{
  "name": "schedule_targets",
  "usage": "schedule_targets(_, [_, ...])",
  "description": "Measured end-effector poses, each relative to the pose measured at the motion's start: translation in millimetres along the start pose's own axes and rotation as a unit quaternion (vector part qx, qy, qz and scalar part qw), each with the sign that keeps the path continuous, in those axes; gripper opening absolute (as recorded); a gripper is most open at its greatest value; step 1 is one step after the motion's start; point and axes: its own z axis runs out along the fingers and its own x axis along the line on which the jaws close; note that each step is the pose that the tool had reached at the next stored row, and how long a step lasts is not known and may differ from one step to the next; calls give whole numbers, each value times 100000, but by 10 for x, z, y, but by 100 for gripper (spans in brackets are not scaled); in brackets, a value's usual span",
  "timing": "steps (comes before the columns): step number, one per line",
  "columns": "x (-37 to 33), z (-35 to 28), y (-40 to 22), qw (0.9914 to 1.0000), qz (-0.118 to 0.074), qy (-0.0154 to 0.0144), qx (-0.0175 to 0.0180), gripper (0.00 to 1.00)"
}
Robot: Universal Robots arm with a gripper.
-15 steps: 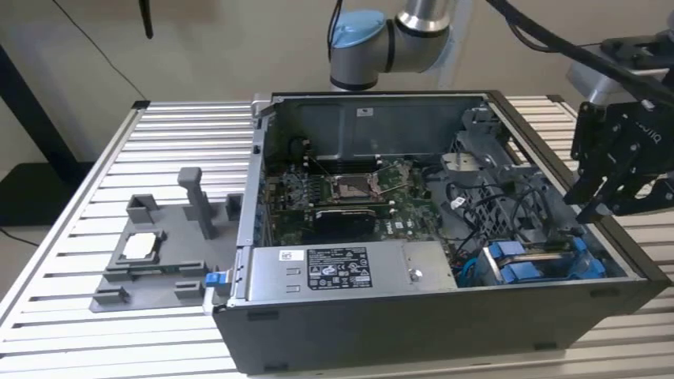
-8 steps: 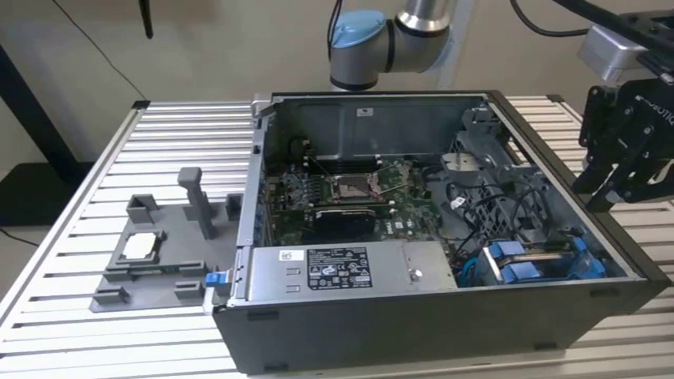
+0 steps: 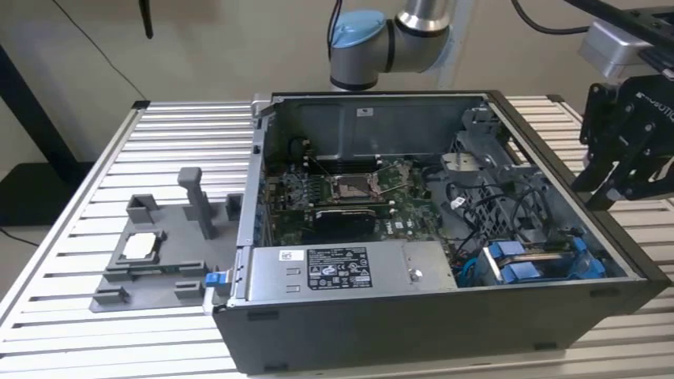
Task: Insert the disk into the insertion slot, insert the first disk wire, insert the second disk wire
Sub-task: 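Insert the second disk wire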
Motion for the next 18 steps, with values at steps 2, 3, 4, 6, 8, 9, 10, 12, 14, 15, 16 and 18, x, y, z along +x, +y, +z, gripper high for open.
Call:
schedule_targets(2, [-35,4,2,100000,2,-10,0,33])
schedule_targets(3, [-68,6,3,100000,4,-9,-2,33])
schedule_targets(4, [-109,9,5,100000,3,-12,-2,33])
schedule_targets(6, [-182,14,8,100000,4,-10,0,33])
schedule_targets(8, [-244,19,11,100000,2,-13,0,33])
schedule_targets(9, [-277,21,13,100000,3,-10,0,33])
schedule_targets(10, [-311,24,15,100000,4,-12,1,33])
schedule_targets(12, [-376,29,18,100000,2,-10,1,33])
schedule_targets(14, [-425,33,21,100000,2,-14,-1,33])
schedule_targets(15, [-433,33,22,100000,2,-13,1,33])
schedule_targets(16, [-433,35,26,100000,1,-22,0,33])
schedule_targets(18, [-433,34,54,100000,-7,-5,0,33])
